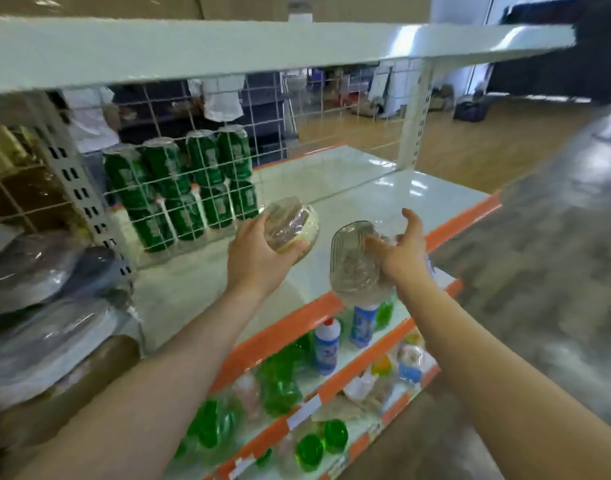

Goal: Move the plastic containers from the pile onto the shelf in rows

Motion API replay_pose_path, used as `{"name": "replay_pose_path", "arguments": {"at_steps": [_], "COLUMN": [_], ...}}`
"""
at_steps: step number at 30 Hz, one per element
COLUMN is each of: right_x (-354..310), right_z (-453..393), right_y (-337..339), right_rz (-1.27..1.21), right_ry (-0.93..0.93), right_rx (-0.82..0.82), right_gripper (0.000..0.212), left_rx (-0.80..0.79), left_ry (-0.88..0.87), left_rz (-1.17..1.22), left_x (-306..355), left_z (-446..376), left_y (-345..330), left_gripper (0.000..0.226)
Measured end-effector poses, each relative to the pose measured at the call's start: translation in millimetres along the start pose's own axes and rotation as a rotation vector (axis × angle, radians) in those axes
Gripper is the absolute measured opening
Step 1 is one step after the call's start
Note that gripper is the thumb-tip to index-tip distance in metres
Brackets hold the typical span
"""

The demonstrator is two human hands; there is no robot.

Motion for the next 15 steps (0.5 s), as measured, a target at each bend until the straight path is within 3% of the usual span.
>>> {"name": "replay_pose_path", "arguments": {"at_steps": [6, 13, 15], "right_x": [47, 93, 101], "right_z": [-82, -186, -219], "right_y": [36, 72, 81], "right_rz": [0.033, -0.080, -0.027], "right_ry": [-0.123, -0.142, -0.156], "right_rx": [0.029, 0.090, 0.033], "right_gripper": [0.046, 0.046, 0.049], "left_rx": [-0.127, -0.103, -0.081], "left_ry": [0.049, 0.095, 0.112], "left_rz": [-0.050, -0.034, -0.014], "left_x": [10, 36, 45], "left_z": [-61, -125, -144], "left_y": [-79, -165, -189], "left_gripper": [0.075, 0.081, 0.073]}}
Point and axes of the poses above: each hand's wrist, its own z-axis away from the middle knuckle, its own y-axis out of the back of the hand, x = y × z, the point moved 6 cm from there along -z, towards the middle knuckle, and after that the axes turned 8 degrees about -x, right-handed, at the moved point
